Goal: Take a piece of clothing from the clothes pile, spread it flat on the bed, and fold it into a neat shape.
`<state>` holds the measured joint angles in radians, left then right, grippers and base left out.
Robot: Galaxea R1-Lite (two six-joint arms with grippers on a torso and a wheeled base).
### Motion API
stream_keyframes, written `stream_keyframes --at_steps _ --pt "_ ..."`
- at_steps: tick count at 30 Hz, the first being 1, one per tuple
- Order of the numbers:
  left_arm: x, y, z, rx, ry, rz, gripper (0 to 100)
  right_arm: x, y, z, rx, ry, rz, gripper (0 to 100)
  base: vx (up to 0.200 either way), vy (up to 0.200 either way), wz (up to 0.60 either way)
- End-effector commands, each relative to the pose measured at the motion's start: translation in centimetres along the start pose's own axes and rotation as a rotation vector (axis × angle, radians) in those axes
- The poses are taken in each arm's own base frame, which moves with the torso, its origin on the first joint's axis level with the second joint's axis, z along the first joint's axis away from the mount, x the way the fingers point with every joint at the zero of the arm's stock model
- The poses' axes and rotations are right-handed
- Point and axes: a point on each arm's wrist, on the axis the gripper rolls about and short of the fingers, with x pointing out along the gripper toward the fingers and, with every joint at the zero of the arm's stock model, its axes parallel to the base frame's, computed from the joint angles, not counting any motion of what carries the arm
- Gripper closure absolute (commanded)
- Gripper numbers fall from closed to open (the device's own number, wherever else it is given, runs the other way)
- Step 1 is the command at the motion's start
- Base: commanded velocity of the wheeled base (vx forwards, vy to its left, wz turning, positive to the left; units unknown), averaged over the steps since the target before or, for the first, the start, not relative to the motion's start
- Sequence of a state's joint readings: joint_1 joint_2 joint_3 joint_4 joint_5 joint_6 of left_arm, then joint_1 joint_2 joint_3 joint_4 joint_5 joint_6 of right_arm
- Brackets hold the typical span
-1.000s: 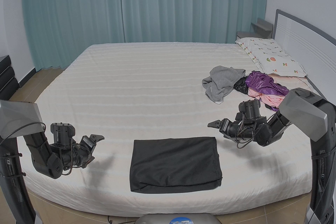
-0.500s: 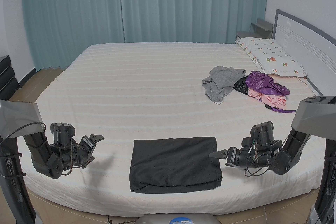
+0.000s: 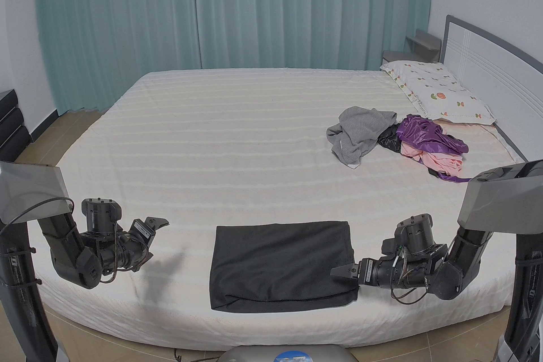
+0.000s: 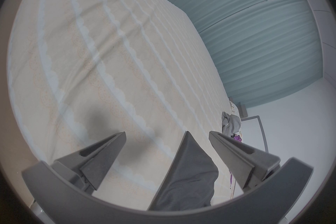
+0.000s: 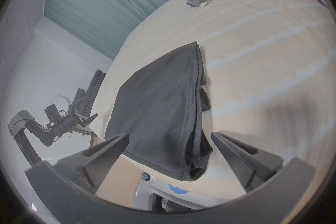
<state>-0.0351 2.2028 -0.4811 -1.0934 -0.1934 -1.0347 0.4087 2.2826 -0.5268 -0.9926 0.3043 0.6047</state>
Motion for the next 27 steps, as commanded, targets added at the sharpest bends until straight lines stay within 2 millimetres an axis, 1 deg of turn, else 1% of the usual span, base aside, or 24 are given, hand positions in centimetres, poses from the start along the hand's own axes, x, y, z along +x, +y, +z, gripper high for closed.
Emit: stream_keyframes --at_steps 1,5,7,12,15,19,27 --pt "0.0 0.0 0.0 -0.001 0.0 0.001 0 0.5 -0.3 -0.4 0.001 0.013 -0.008 100 0.0 0.0 0.0" --pt "0.0 0.0 0.0 -0.001 0.001 0.002 0 0.3 -0.5 -0.5 0.004 0.006 -0.027 100 0.0 0.0 0.0" --pt "0.0 0.0 0.0 -0.001 0.0 0.001 0 -0.2 -0.6 -0.8 0.005 0.009 -0.04 100 0.0 0.0 0.0" --pt "0.1 0.0 0.0 0.0 -0.001 -0.002 0 -1.0 -0.7 -0.8 0.001 -0.018 -0.031 100 0.0 0.0 0.0" --pt "0.0 0.0 0.0 -0.001 0.0 0.001 0 -1.6 -1.2 -0.8 0.0 -0.04 -0.033 100 0.0 0.0 0.0" --pt "0.0 0.0 0.0 0.0 0.0 -0.001 0 -1.8 -1.4 -1.2 -0.019 -0.026 -0.043 100 0.0 0.0 0.0" --pt "0.0 0.0 0.0 -0.001 0.0 0.001 0 -2.2 -1.9 -1.5 -0.042 -0.018 -0.057 100 0.0 0.0 0.0"
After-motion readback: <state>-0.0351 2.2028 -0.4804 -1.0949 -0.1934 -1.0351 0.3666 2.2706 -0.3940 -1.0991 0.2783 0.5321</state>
